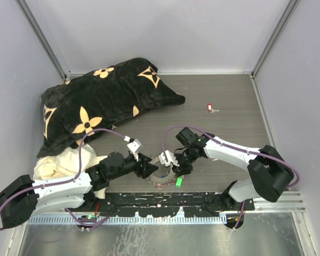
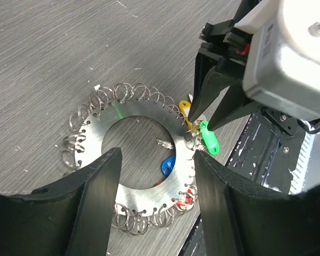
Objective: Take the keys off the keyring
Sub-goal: Pick up the keyring from the center of the board.
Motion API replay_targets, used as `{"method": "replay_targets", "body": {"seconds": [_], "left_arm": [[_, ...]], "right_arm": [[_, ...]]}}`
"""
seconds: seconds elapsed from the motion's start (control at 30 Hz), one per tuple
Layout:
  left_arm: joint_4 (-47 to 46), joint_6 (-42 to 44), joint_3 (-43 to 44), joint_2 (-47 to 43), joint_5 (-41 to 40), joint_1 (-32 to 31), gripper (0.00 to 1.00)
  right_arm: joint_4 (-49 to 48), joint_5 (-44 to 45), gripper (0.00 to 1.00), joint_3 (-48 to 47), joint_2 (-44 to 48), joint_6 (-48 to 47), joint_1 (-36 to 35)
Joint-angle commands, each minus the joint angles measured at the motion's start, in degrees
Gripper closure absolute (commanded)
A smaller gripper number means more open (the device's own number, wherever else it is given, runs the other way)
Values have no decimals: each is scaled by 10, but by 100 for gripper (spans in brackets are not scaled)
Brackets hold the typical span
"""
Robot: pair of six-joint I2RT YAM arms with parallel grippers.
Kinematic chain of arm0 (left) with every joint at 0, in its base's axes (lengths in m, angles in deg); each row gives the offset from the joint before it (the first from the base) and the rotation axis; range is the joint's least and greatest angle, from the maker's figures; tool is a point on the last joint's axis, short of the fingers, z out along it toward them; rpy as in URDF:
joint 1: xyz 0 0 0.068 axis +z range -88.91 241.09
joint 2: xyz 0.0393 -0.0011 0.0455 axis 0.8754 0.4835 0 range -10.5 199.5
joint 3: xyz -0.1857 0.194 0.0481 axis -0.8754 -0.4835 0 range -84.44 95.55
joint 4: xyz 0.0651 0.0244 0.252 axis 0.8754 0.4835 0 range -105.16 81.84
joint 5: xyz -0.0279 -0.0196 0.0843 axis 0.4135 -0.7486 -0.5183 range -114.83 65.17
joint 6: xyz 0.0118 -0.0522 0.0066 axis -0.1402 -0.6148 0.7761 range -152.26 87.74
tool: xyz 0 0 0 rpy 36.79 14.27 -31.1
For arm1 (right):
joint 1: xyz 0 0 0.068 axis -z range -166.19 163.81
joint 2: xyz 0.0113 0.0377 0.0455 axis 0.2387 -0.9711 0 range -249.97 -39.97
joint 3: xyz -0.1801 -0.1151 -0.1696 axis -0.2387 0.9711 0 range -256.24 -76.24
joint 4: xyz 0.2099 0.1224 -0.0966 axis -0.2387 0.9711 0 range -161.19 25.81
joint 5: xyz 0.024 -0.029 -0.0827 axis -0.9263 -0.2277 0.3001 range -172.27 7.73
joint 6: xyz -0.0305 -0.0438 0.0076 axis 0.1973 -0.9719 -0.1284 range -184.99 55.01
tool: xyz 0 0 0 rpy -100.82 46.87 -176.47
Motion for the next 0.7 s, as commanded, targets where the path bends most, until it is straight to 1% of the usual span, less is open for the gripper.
{"method": "replay_targets", "body": {"seconds": [0.0, 0.13, 0.27, 0.5, 0.6, 0.67], "left_arm": [[2, -2, 5, -14, -2, -1, 42], [10, 10, 2, -28, -13, -1, 42], [9, 6, -9, -45, -20, -1, 42], [17, 8, -18, -80, -27, -1, 42], [6, 9, -24, -84, -30, -1, 41], [-2, 9, -29, -86, -26, -1, 41]], "right_arm": [[-31, 36, 65, -26, -18, 42, -18], [-30, 38, 66, -24, -26, 43, -24], [-31, 42, 72, -26, -35, 46, -28], [-23, 39, 86, -32, -38, 46, -33], [-11, 27, 98, -37, -35, 43, -32], [-6, 21, 99, -45, -31, 52, -33]]}}
